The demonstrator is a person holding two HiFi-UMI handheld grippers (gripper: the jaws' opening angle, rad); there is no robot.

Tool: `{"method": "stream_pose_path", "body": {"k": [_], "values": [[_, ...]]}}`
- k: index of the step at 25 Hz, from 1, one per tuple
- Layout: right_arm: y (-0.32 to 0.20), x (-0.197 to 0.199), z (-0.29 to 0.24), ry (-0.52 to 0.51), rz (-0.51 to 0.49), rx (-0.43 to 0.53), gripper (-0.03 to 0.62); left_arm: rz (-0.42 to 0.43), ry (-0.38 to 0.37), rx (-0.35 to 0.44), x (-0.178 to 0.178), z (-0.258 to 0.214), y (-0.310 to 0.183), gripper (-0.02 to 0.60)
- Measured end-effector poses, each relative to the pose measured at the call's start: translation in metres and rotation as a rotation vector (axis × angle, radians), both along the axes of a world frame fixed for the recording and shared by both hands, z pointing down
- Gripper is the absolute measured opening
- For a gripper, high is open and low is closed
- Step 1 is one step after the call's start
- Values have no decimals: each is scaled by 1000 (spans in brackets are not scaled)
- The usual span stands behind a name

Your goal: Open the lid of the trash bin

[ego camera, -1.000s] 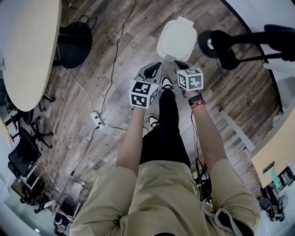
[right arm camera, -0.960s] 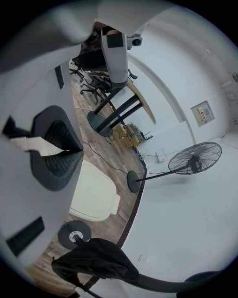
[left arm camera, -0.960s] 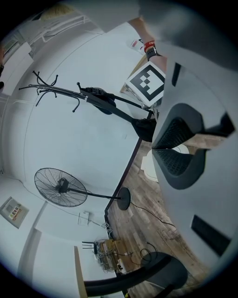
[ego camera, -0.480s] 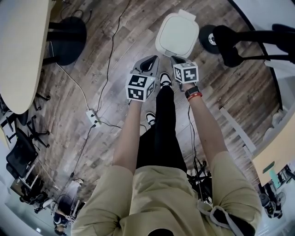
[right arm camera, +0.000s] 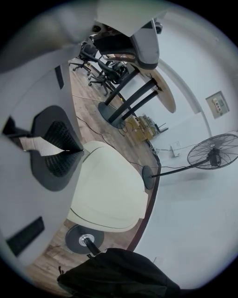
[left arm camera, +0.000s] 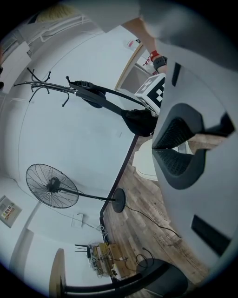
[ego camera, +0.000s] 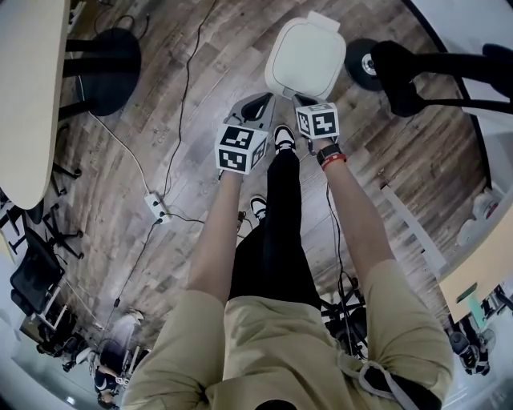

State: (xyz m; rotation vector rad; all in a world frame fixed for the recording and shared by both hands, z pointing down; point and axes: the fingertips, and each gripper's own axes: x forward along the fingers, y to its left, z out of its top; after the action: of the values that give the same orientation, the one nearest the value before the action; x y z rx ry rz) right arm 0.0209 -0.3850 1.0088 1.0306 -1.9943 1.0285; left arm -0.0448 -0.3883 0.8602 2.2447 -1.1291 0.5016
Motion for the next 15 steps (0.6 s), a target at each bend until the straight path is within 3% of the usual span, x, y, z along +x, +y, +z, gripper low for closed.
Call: {"method": "stream_pose_path", "body": {"k": [15], "values": [[2,3,40,-8,82,-64,15,3,5,-32,9,38,4,23]]}}
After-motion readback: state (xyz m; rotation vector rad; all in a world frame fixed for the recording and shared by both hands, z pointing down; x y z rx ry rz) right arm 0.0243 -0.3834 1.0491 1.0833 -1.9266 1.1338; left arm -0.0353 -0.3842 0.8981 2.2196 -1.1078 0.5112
